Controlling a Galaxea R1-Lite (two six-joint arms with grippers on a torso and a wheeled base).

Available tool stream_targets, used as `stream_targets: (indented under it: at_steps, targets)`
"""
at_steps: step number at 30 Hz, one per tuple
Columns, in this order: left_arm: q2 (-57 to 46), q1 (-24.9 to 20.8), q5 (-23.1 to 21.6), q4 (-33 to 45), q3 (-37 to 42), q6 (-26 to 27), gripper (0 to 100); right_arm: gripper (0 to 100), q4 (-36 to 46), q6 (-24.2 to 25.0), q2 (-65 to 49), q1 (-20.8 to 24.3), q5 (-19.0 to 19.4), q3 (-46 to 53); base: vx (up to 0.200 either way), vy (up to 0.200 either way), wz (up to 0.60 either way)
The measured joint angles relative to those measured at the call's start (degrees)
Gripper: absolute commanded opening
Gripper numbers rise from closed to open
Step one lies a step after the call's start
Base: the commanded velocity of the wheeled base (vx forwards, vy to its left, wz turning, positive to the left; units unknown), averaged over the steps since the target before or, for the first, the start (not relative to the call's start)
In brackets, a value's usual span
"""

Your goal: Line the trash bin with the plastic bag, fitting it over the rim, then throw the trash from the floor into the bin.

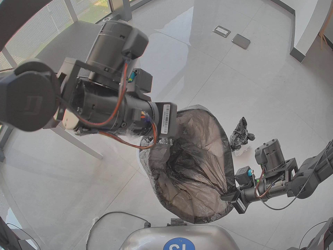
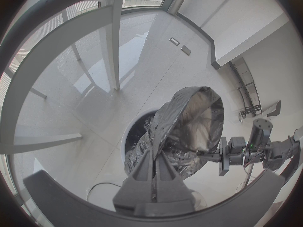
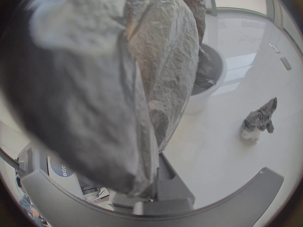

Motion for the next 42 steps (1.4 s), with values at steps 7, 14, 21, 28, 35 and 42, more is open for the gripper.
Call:
stream_targets:
  at_steps: [7,14,21,28,35,42]
  targets:
    - [4.32,5.60,-0.69,-2.99,-2.01,0.33,0,0,-0.84,0.11,2.73,-1.90,0.33,-5.07,0.000,0.000,0.00]
    - [6.86,9.95,-0.89,-5.47,-3.80,0.46,0,0,-2.44,1.79,6.69,-1.68,0.87,-13.04,0.000,0.000,0.00]
    - [8.79,12.95,-2.01,-8.02,-3.19,0.52,0,0,-2.71,3.84,10.89,-0.77,0.95,-21.20,0.000,0.000,0.00]
    - [12.20,14.82,-3.40,-8.44,-2.38,0.55,0,0,-2.77,4.06,14.58,-1.29,0.90,-24.70,0.000,0.000,0.00]
    - [11.33,14.60,-3.38,-7.49,0.05,0.50,0,0,-2.49,3.21,15.13,-2.91,0.74,-24.56,0.000,0.000,0.00]
    - [9.31,16.07,-3.35,-11.03,6.17,3.78,0,100,-2.33,1.79,14.41,-6.08,0.60,-21.70,0.000,0.000,0.00]
